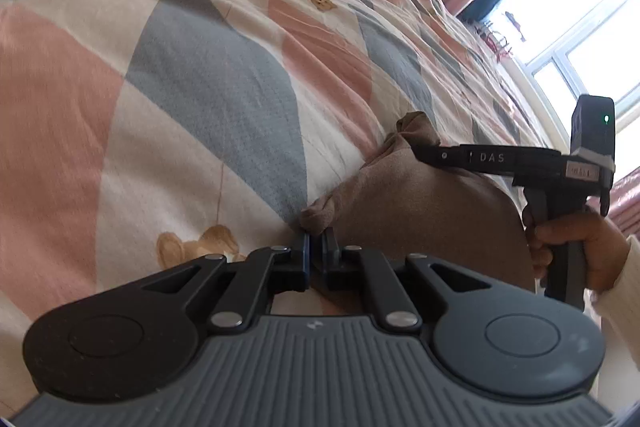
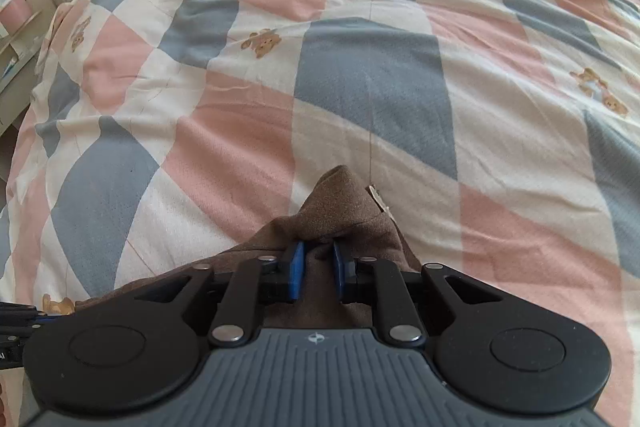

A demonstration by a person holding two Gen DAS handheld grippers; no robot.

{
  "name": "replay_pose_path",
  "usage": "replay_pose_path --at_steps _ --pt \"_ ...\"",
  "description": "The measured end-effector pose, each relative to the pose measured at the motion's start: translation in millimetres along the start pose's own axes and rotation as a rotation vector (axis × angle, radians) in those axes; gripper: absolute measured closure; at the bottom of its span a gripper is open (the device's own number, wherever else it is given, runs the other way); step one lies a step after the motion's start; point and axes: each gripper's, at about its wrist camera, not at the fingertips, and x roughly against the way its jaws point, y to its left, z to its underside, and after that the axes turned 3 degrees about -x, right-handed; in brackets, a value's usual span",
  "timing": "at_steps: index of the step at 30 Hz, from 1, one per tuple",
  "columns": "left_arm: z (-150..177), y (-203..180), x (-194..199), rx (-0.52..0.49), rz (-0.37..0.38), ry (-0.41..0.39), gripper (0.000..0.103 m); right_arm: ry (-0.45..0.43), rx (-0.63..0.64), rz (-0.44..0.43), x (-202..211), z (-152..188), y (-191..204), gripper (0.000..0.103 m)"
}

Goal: Fold clothes

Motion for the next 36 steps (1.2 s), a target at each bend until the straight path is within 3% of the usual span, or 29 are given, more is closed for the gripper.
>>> replay_pose_path --at_steps 1,3,5,9,14,17,21,26,29,31,34,36 --pt "-4.8 -1.1 6.1 0.001 -0.024 -0.006 0.094 -0.014 -0.008 0.004 9.1 -1.6 -2.1 0.081" --pt "-16.0 -3.4 27.0 0.008 -0.086 -0.081 0.097 -0.067 -0.033 0.024 31.2 -3.3 -7.1 0.066" --pt "-26.4 -10.9 44.4 -0.029 -0.098 -0.135 0.097 -0.147 -0.1 0.057 61.3 -0.6 -17.5 0.065" --pt "-22.2 -48.5 54.5 -0.192 0.065 -0.123 0.097 -0.259 -0.213 0.059 115.2 28.4 -27.4 0.063" --pt "4.3 -94.3 15.7 -0.355 0.176 -0.053 0.093 -0.206 -0.139 0.037 113.0 76.2 -4.9 0.063" --pt "17.4 -95.3 -18.2 -0.4 0.066 -0.041 0.093 -0.169 -0.1 0.08 79.9 91.8 1.8 0.062" --pt "18.5 -77.2 -40.7 -0.412 -0.01 -0.055 0.096 -0.167 -0.087 0.115 59.1 93.1 4.5 0.064" --pt "-0.1 -65.4 -36.8 -0.382 -0.053 -0.038 0.099 -0.216 -0.024 0.166 81.9 90.9 16.7 0.063" --pt "-5.5 -74.4 -11.9 -0.375 -0.027 -0.067 0.099 -0.273 0.001 0.159 101.9 100.1 28.3 0.064" --pt "0.4 -84.7 8.4 -0.392 0.034 -0.078 0.099 -0.29 -0.009 0.136 111.7 106.0 32.4 0.063" --pt "20.8 -102.0 23.0 -0.439 0.119 -0.053 0.098 -0.245 -0.005 0.124 101.5 113.0 30.6 0.063" --pt "40.6 -108.5 9.0 -0.479 0.089 -0.006 0.095 -0.201 0.003 0.121 89.1 117.5 27.9 0.062"
